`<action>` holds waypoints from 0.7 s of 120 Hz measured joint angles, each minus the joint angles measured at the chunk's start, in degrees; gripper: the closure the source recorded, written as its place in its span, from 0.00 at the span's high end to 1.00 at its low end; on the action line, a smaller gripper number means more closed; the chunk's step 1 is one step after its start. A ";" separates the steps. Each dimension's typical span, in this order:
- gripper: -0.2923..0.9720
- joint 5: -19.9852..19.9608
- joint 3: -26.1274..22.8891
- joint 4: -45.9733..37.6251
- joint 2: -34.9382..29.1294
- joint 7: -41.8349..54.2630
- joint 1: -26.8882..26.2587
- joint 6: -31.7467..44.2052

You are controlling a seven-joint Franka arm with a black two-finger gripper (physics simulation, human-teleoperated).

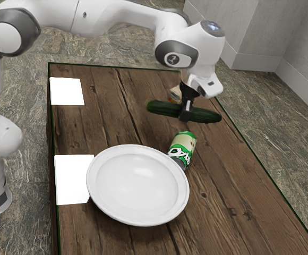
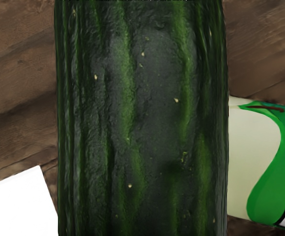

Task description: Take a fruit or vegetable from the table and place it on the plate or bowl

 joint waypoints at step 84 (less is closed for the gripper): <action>0.52 -13.65 42.46 -16.35 -12.34 -10.68 -54.54 -3.01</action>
